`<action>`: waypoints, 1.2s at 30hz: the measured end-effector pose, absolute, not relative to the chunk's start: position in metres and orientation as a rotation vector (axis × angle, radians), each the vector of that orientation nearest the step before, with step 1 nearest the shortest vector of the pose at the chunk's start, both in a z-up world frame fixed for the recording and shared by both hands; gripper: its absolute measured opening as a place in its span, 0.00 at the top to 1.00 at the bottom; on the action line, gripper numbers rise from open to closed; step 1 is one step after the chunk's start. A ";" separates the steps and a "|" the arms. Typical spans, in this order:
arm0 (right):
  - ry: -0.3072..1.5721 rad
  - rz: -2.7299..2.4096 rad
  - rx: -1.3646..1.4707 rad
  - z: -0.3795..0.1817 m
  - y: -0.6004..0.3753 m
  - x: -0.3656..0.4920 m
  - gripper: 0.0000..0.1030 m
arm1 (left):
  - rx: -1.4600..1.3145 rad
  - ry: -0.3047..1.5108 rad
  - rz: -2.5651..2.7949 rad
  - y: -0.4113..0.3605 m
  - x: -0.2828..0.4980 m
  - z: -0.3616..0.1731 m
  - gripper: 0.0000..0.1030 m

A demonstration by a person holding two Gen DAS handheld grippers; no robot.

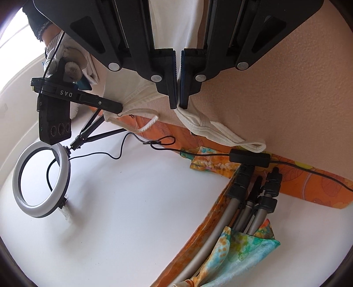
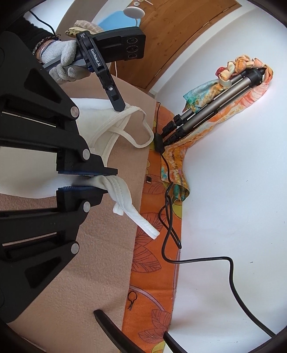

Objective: Fold small clothes
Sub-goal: 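Fold the strap end over the folded hem, then open both tools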

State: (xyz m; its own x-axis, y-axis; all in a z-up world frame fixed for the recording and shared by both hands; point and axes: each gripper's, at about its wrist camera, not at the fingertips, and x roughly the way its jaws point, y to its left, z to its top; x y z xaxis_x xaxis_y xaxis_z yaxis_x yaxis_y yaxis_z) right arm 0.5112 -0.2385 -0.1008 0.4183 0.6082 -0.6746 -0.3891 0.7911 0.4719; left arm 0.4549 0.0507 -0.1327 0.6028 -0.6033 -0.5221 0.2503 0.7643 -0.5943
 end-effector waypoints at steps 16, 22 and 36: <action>0.845 0.706 0.211 -0.041 -0.249 0.422 0.92 | -0.342 0.712 -0.594 0.041 0.368 -0.080 0.99; 0.837 0.714 0.164 -0.035 -0.250 0.367 0.92 | -0.260 0.731 -0.587 0.040 0.321 -0.075 0.99; 0.912 0.678 0.070 -0.088 -0.250 0.277 0.92 | 0.014 0.839 -0.596 0.019 0.242 -0.118 0.99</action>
